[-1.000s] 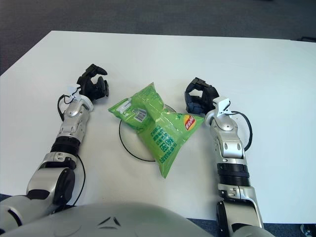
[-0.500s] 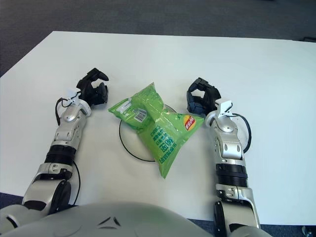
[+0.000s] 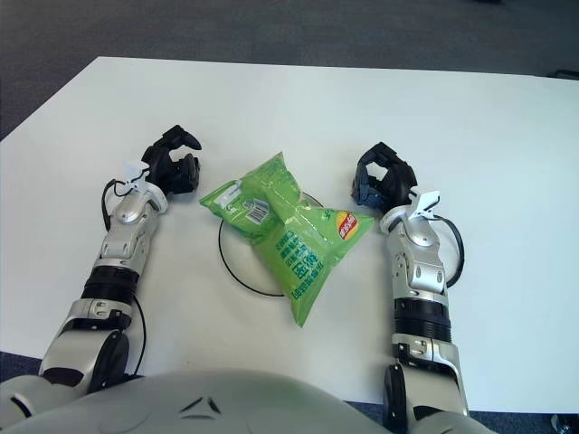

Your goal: Put the snack into the plate.

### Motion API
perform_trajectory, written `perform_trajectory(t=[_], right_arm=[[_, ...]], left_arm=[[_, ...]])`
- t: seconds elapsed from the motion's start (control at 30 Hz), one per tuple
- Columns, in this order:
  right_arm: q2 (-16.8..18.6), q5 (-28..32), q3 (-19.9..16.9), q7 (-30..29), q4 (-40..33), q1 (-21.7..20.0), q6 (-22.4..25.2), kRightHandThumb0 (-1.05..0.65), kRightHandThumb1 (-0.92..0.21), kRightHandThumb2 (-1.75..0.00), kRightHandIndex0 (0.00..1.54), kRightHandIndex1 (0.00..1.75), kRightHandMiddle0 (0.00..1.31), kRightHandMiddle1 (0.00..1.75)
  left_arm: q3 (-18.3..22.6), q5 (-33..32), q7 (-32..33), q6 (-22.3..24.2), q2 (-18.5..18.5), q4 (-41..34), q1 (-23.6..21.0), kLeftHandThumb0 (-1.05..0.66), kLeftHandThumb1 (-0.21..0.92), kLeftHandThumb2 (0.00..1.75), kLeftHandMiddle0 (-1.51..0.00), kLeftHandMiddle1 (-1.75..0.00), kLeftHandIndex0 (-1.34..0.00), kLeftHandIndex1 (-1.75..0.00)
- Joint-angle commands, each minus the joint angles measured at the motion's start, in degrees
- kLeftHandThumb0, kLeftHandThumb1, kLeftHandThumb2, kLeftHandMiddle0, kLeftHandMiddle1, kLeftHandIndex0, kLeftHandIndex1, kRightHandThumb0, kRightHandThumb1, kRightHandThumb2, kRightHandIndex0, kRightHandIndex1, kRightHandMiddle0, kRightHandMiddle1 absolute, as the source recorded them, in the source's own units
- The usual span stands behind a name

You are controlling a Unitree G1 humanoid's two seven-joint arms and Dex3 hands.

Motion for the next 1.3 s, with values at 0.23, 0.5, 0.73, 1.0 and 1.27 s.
perform_trajectory(t=[0.23, 0.5, 0.73, 1.0, 1.27], right_arm=[[3.15, 0.96, -0.76, -0.30, 3.80, 2.99, -3.17, -0.48, -0.31, -1.33, 1.34, 1.75, 0.62, 1.75], [4.31, 0.70, -0.98, -2.24, 2.87, 3.96, -4.20, -0.49, -0.30, -1.34, 1.34, 1.75, 0.63, 1.75], [4.71, -0.72, -0.39, -4.25, 1.86, 5.48, -5.19, -0.49, -0.30, -1.34, 1.35, 1.75, 0.63, 1.75], [3.80, -1.30, 0.03, -6.28, -0.82, 5.82, -2.37, -0.49, -0.30, -1.34, 1.35, 1.75, 0.63, 1.75], [3.55, -2.19, 0.55, -7.21, -0.11, 5.28, -2.62, -0.49, -0.30, -1.34, 1.35, 1.75, 0.63, 1.75]], left_arm=[[-0.04, -2.02, -4.34, -1.23, -0.59, 4.12, 3.53, -0.51, 0.24, 1.41, -1.37, -1.75, -0.68, -1.75], [-0.12, -2.77, -6.88, -0.69, -0.22, 3.46, 4.36, -0.52, 0.21, 1.45, -1.38, -1.75, -0.70, -1.75], [-0.47, -2.83, -7.35, 0.53, 0.19, 1.33, 6.20, -0.52, 0.20, 1.46, -1.38, -1.75, -0.71, -1.75], [-0.52, -3.20, -5.44, 6.02, -0.21, -3.50, 6.88, -0.52, 0.20, 1.46, -1.37, -1.75, -0.71, -1.75], [0.01, -3.56, -5.29, 6.18, -0.38, -2.85, 6.22, -0.51, 0.23, 1.42, -1.36, -1.75, -0.68, -1.75]])
